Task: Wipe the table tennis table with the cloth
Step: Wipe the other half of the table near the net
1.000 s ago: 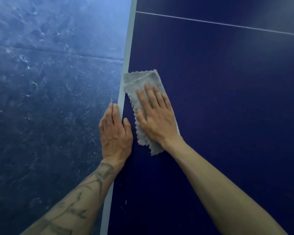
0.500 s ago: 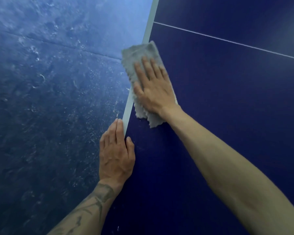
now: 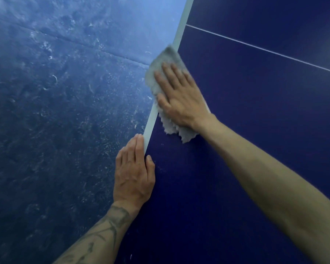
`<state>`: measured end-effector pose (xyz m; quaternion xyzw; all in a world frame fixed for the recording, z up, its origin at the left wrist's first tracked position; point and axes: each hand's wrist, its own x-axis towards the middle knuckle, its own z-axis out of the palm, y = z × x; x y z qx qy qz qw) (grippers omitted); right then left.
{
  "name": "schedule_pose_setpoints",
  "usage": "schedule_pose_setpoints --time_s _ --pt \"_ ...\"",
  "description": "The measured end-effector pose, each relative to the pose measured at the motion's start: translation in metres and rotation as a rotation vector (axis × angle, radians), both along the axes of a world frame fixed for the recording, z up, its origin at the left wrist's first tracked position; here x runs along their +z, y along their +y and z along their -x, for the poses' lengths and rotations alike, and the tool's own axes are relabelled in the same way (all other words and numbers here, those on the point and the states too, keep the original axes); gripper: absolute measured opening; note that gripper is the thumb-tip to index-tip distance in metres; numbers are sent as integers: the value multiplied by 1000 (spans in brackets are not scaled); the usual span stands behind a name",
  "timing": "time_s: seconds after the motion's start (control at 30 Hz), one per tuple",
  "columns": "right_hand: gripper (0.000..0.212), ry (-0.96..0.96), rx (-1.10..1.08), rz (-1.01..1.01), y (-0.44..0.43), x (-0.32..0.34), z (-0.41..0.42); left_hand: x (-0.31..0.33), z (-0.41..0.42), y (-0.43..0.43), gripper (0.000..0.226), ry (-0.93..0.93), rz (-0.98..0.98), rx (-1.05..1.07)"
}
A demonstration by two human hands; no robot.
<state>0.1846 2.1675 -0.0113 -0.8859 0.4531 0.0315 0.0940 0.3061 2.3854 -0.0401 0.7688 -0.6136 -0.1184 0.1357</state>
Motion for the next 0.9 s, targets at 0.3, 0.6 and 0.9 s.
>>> schedule_pose_setpoints --time_s 0.3,0.6,0.9 --pt "64 14 -62 -7 37 2 52 4 0 1 55 28 -20 7" --pt "66 -5 102 -12 146 0 24 9 -5 20 47 112 11 -8" --pt "66 -47 -299 -29 125 -1 2 13 -30 134 55 117 -125 -7"
